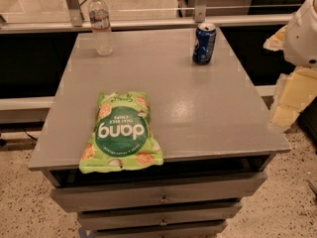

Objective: Move pepsi can near green rice chip bag

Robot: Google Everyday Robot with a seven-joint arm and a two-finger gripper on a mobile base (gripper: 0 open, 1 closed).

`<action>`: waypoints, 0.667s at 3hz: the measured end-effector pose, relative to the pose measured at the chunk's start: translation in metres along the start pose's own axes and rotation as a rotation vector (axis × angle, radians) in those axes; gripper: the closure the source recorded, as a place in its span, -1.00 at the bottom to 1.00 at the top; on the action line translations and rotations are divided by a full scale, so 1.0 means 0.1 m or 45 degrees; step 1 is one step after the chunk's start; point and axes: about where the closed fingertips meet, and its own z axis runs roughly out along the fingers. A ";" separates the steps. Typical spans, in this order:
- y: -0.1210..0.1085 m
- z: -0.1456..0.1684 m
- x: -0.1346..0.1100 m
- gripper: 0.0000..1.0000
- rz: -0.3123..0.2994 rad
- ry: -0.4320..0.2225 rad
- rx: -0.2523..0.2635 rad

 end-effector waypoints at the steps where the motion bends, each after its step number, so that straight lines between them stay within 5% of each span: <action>1: 0.00 0.00 0.00 -1.00 0.000 0.000 0.000; 2: -0.21 0.09 0.01 -1.00 0.003 -0.034 0.065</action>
Offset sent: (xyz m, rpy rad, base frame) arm 0.0869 -0.0227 -0.0158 0.0559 -0.1980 -0.0253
